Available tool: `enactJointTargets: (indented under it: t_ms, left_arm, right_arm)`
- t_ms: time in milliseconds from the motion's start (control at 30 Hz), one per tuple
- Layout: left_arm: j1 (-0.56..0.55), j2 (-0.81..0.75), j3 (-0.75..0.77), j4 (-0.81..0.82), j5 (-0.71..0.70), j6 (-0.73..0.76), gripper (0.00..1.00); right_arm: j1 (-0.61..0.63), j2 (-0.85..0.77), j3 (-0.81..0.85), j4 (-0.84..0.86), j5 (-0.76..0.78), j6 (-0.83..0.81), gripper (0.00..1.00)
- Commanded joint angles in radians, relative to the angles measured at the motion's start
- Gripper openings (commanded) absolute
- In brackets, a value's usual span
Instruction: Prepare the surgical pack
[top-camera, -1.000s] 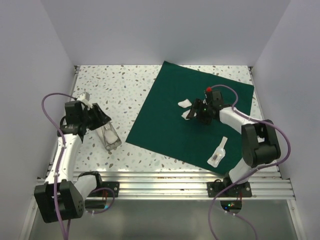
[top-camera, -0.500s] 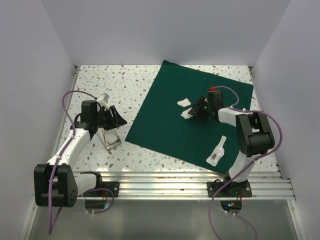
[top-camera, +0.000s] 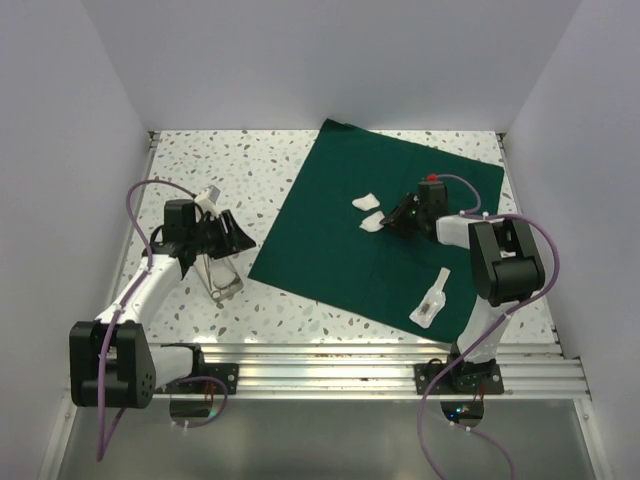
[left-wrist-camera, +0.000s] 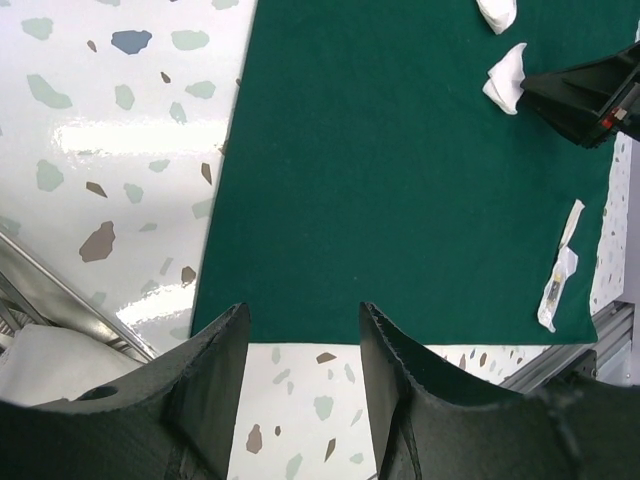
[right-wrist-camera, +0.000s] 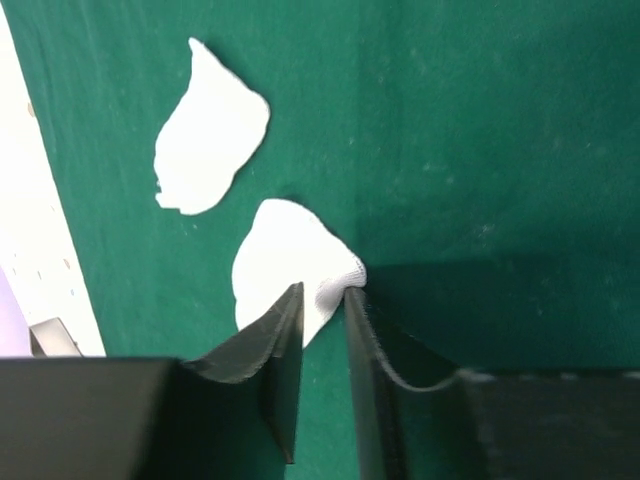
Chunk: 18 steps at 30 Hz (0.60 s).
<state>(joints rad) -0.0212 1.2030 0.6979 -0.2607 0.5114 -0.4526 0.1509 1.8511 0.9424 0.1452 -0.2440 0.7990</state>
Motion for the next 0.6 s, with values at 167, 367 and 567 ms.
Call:
enactJointTargets:
  t_ms: [167, 367, 567]
  left_arm:
    - [-0.003, 0.023, 0.029, 0.055, 0.025, 0.009, 0.52]
    - [-0.002, 0.035, 0.031, 0.06, 0.03, 0.012, 0.52]
    - [-0.003, 0.046, 0.025, 0.074, 0.038, 0.012, 0.52]
  right_arm:
    - [-0.022, 0.082, 0.042, 0.008, 0.064, 0.016, 0.23]
    - [-0.025, 0.074, 0.064, 0.022, 0.013, 0.003, 0.0]
    - [-0.021, -0.05, 0.038, 0.065, -0.069, 0.012, 0.0]
